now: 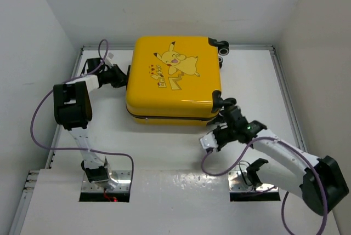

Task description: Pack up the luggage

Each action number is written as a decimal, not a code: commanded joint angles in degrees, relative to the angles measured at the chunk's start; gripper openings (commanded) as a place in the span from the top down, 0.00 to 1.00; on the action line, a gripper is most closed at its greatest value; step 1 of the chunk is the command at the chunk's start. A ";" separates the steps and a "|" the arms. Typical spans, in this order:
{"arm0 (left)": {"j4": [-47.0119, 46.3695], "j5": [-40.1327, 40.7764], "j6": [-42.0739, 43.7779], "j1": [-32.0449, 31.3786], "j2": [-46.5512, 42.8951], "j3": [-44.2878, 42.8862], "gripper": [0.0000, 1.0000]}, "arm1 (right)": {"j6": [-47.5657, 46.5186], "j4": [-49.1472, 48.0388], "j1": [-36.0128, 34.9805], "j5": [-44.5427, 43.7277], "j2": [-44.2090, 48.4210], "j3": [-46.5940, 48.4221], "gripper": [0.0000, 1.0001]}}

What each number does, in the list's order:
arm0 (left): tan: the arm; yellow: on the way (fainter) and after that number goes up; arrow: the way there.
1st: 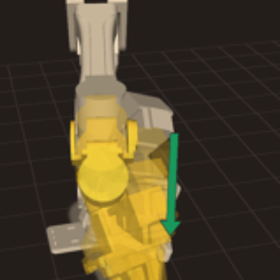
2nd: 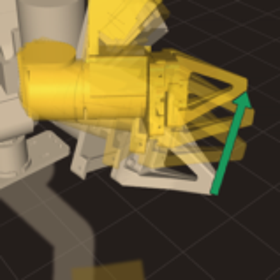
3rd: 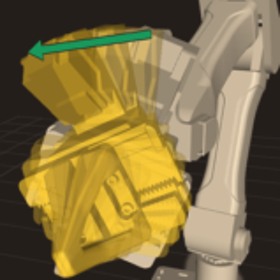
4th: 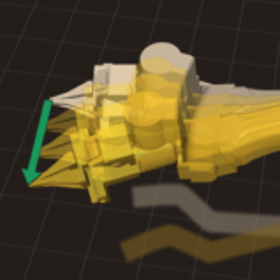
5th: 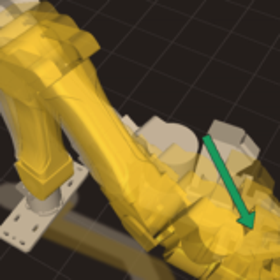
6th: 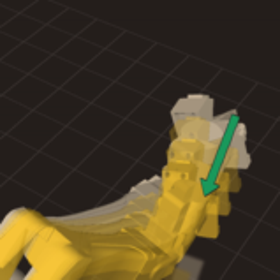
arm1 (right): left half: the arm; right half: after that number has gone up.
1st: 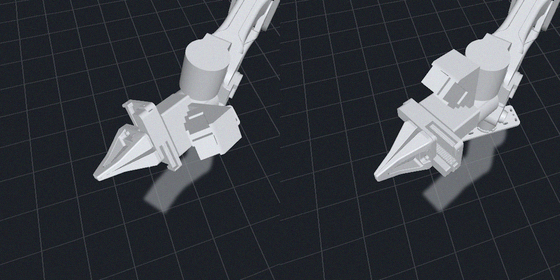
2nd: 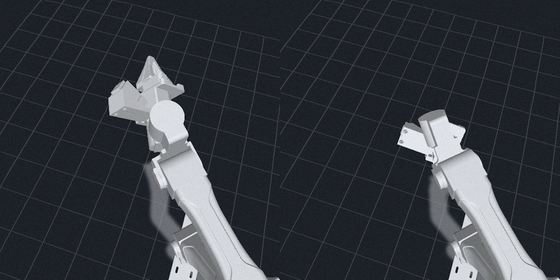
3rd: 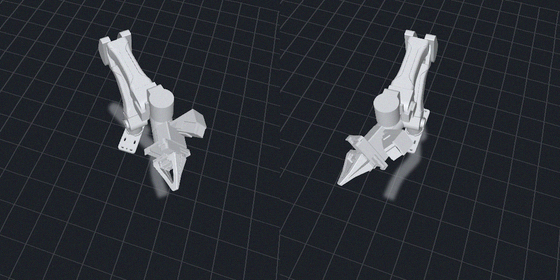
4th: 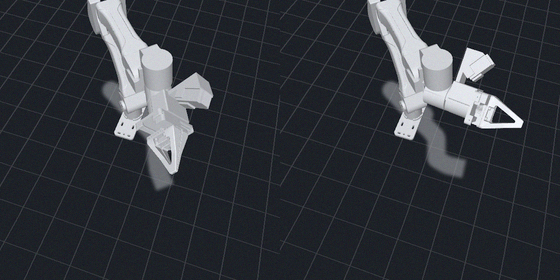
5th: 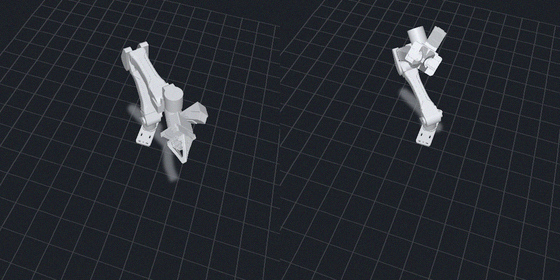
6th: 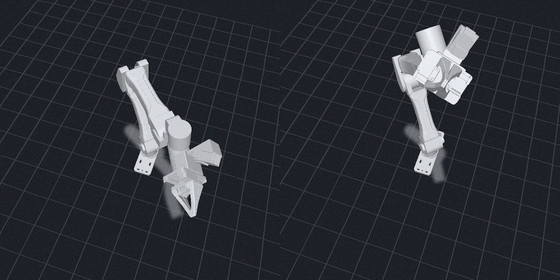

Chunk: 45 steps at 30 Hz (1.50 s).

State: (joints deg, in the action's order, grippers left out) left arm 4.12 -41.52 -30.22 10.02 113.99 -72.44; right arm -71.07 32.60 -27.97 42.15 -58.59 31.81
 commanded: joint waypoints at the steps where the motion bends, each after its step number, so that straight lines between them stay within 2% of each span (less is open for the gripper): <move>1: 10.38 6.45 -1.77 3.25 1.76 3.98 1.00 | 4.70 -26.88 -8.23 -16.11 0.32 -10.07 1.00; 2: 9.86 5.84 -1.77 3.77 1.76 3.98 1.00 | 5.84 -29.85 -12.60 -21.27 -1.25 -12.54 1.00; 3: 9.85 5.83 -1.77 3.78 1.76 3.98 1.00 | 7.33 -31.70 -13.60 -26.89 -3.70 -14.91 1.00; 4: 9.85 5.83 -1.77 3.78 1.76 3.98 1.00 | 7.78 -44.25 -14.65 -29.29 -6.16 -16.16 1.00; 7: 9.85 5.04 -1.77 5.18 1.06 5.29 1.00 | 8.57 -57.26 -15.80 -38.18 -13.20 -19.07 1.00; 8: 9.85 5.04 -1.77 5.97 1.05 6.08 1.00 | 9.80 -66.00 -15.89 -41.59 -19.57 -18.29 1.00; 11: 10.65 6.70 -0.46 7.55 0.00 6.61 1.00 | 11.47 -76.23 -14.05 -47.15 -27.25 -14.78 1.00; 13: 12.92 8.98 0.50 8.08 -1.31 6.61 1.00 | 12.00 -78.90 -12.21 -48.21 -31.31 -10.39 1.00; 16: 13.55 17.50 2.70 8.61 -4.65 6.61 1.00 | 12.36 -84.35 -10.54 -48.92 -37.72 -5.04 1.00; 20: 14.69 24.19 3.84 8.61 -5.27 4.34 1.00 | 12.44 -85.25 -9.04 -48.74 -42.22 0.35 1.00; 23: 16.44 24.73 4.90 8.61 -2.47 1.44 1.00 | 12.79 -84.46 -7.81 -47.08 -43.28 2.29 1.00; 24: 17.23 24.73 4.90 8.00 -1.94 0.04 0.94 | 12.88 -84.28 -7.72 -46.20 -42.76 2.29 1.00; 25: 18.28 24.73 4.90 8.00 -1.93 0.02 0.74 | 13.06 -84.37 -7.72 -45.41 -42.75 1.85 1.00; 28: 17.42 27.45 4.12 5.10 -3.25 1.15 0.53 | 13.67 -84.02 -7.37 -43.30 -41.35 0.45 1.00; 33: 14.34 30.09 -1.07 0.79 -2.29 2.84 0.49 | 16.65 -83.06 -7.81 -42.41 -40.12 -0.70 1.00; 35: 13.63 31.75 -1.69 -0.96 0.17 1.44 0.53 | 22.97 -77.62 -6.58 -40.85 -36.61 0.79 1.00; 36: 13.63 31.76 -1.69 -1.58 1.05 0.65 0.57 | 26.99 -70.20 -4.83 -40.22 -35.38 0.97 1.00; 37: 13.63 31.76 -1.69 -1.58 2.71 -0.84 0.64 | 29.04 -67.69 -4.38 -39.78 -31.10 1.58 1.00; 38: 13.63 31.76 -1.69 -1.58 3.42 -1.55 0.85 | 33.23 -65.14 -2.03 -36.82 -29.58 1.93 0.99; 39: 13.63 31.76 -2.21 -1.58 3.95 -2.08 0.95 | 37.63 -59.90 -1.13 -35.40 -26.17 1.76 0.97; 40: 13.63 31.76 -2.21 -1.58 3.95 -2.87 1.00 | 40.11 -56.45 -0.08 -33.90 -22.66 1.50 0.94; 41: 13.63 31.76 -2.21 -1.58 4.65 -2.88 1.00 | 47.79 -55.20 0.97 -29.54 -19.23 0.98 0.91; 43: 13.63 31.24 -2.21 -1.58 4.66 -3.49 1.00 | 53.28 -49.67 4.93 -28.18 -15.27 0.27 0.84; 44: 13.63 30.71 -2.21 -1.58 4.66 -4.01 1.00 | 61.06 -48.08 6.85 -27.05 -13.15 0.18 0.81; 45: 13.63 30.18 -1.69 -1.58 4.66 -4.02 1.00 | 63.31 -47.29 7.83 -27.03 -12.09 -0.26 0.73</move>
State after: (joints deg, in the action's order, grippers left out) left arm 16.78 -16.93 -29.93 8.97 112.31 -78.35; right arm -24.95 -21.63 -22.98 9.93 -74.19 31.22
